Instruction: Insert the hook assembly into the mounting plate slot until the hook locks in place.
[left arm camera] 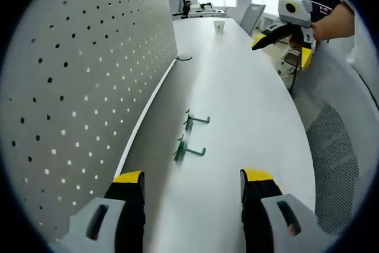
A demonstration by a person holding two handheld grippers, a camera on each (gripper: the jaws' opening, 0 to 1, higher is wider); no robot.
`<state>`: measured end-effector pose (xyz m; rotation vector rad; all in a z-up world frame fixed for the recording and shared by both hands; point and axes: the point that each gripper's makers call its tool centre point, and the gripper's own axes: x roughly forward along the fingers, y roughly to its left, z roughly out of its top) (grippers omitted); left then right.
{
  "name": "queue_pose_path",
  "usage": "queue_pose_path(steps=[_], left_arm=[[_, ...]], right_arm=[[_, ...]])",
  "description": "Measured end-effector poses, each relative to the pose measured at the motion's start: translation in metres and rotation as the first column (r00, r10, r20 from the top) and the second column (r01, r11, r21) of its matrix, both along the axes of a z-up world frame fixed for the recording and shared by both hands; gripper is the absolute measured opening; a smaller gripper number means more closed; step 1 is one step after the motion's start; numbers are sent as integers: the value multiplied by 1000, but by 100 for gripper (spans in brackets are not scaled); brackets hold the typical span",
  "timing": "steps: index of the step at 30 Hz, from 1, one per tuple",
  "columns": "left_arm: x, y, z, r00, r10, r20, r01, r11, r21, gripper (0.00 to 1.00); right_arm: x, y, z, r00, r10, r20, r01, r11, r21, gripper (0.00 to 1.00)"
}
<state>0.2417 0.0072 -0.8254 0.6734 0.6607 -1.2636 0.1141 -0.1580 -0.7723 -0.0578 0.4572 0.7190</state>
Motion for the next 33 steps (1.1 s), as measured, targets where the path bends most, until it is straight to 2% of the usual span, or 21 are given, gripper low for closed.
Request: queue_pose_path(steps=[12,20,30,33], left_arm=[[4,-16,-14,994,-108,-33,111,991,79,67],[6,-23,-26,984,-165,-61,172,976,136,66],[12,-29,-38,975,-201,-90,215,960,180,64],[7,-31,-41,965,-241,-101,257,945,205,64]], right_arm=[[-1,-4,0,1000,-17,-4,17,1000,4,64],[-2,-6,0,1000,-21,-5,22,1000,4,64],[1,-7,4,1000,-26,-2,26,1000,6,64],[2,-7,5,1000,-28,-1,28,1000,12,64]])
